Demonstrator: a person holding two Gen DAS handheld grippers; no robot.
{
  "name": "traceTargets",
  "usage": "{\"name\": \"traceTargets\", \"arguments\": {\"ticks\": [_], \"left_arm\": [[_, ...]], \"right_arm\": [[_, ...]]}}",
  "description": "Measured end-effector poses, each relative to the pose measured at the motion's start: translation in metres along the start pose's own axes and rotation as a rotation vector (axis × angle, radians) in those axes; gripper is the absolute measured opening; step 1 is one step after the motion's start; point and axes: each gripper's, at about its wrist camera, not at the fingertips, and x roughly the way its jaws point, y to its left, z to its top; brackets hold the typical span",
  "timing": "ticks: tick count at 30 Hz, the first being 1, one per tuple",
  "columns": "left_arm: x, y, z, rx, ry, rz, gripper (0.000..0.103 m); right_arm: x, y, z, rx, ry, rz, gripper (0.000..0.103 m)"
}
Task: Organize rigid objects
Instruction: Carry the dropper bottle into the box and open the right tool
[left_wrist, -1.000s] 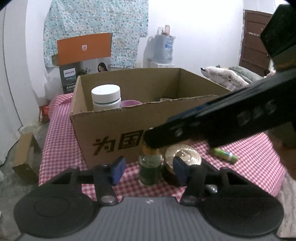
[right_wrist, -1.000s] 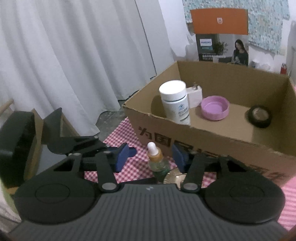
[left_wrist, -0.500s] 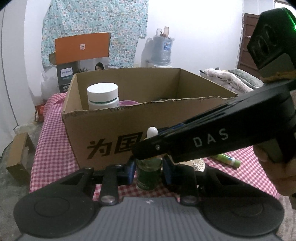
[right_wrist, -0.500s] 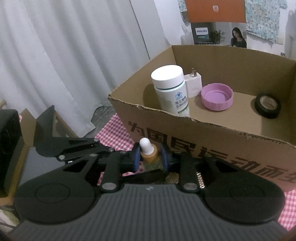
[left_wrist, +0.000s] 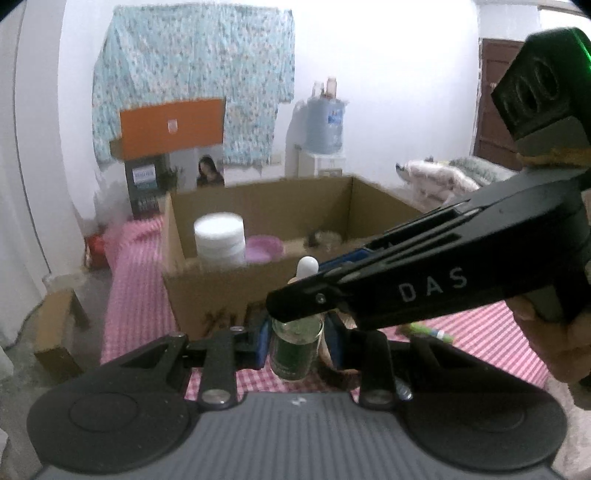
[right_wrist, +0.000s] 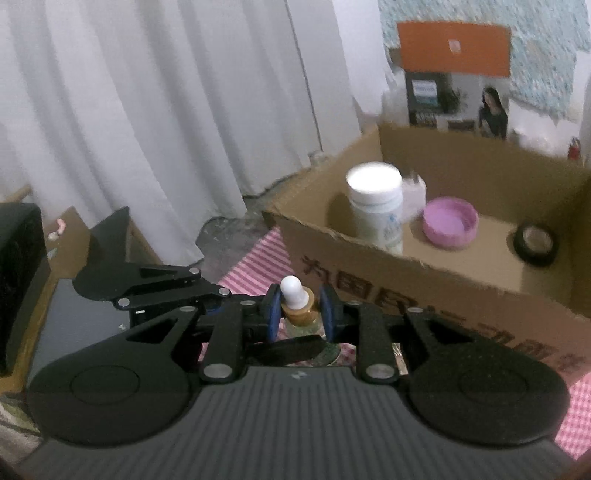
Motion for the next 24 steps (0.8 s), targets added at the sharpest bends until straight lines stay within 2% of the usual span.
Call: {"name": "traceTargets", "arguments": {"ticks": [7, 12, 14, 18, 24], "left_arm": [[-0.028, -0.005, 0.046, 0.033, -0.114, 0.008, 0.032], [-0.015, -0.006, 0.086, 0.018, -0.139, -0.034, 0.032], [-0.002, -0.005, 0.097, 0.011, -0.127, -0.053, 0.032], [0.039, 0.003, 0.118, -0.046, -0.046, -0.128, 0.032], [0.099, 0.005, 0.122, -0.047, 0.050, -0.122, 0.032]], "right_arm": [[-0.045, 0.020, 0.033, -0.087, -0.121, -0.005, 0.021], [-0.068, 0.005, 0.067, -0.095, -0.174, -0.020, 0.021], [-0.071, -0.009, 0.081, -0.071, -0.173, -0.020, 0.021], [-0.064, -0.049, 0.102, 0.015, -0.126, -0.022, 0.021], [-0.032, -0.102, 0.108, 0.115, -0.042, -0.033, 0.021]]}}
